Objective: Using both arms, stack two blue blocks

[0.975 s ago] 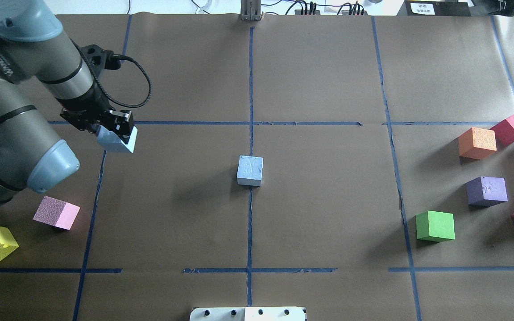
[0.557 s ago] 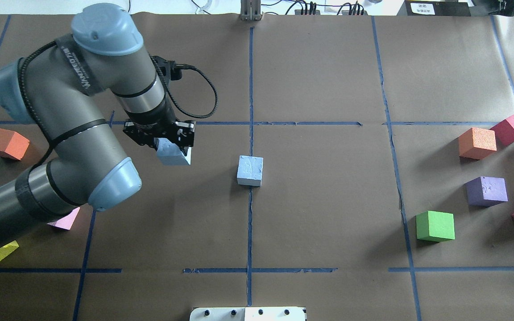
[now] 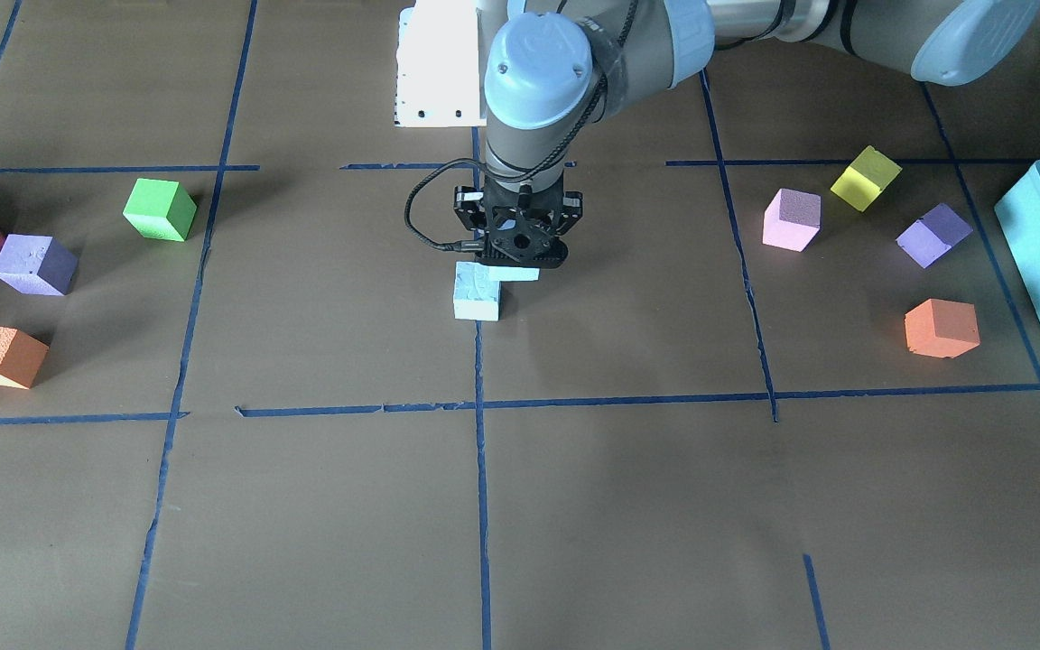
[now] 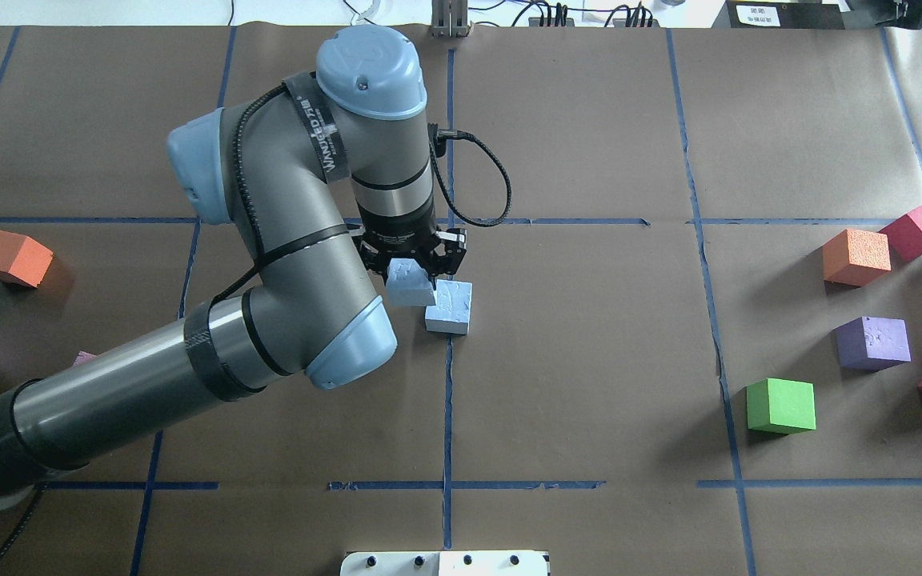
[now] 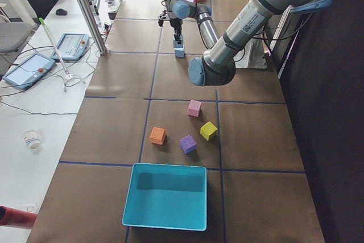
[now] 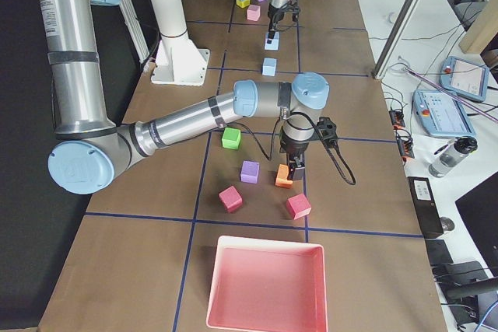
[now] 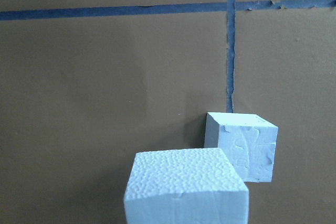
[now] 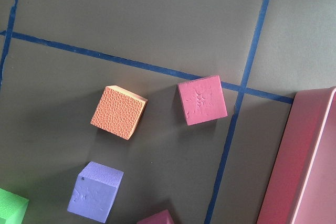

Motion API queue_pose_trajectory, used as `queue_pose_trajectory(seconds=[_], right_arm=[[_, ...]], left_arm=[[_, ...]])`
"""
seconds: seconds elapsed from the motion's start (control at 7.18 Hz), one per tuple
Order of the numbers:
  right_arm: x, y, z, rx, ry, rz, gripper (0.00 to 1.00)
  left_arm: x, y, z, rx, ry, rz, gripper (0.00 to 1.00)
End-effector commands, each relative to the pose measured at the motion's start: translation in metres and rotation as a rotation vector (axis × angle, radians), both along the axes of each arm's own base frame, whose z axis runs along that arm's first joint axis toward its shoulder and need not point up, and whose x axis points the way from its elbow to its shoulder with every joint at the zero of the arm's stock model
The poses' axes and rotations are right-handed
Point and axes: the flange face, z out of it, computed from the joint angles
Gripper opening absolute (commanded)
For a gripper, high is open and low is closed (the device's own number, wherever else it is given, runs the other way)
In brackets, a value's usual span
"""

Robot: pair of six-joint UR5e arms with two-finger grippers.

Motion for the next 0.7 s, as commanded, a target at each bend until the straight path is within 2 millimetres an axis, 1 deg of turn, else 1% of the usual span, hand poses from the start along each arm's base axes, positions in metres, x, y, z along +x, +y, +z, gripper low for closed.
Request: queue_pose_trajectory(seconds=[0.0,0.14,0.42,0.56], right_arm=[[0.000,0.000,0.000,-0.001,0.000,0.001,1.00],[0.000,-0.001,-0.001,0.001,0.000,0.001,1.00],[0.000,-0.001,-0.001,0.002,0.000,0.001,1.00],[0.000,-0.001,-0.001,0.001,0.000,0.002,1.00]], left_arm=[[0.036,0.010,-0.011,-0.012,-0.016,0.026,0.01],[0.043,0.015,-0.009,-0.011,-0.020,0.038,0.01],[0.056,0.005,-0.001,0.014,-0.013,0.031,0.01],[0.057,0.004,0.000,0.017,-0.013,0.033,0.01]])
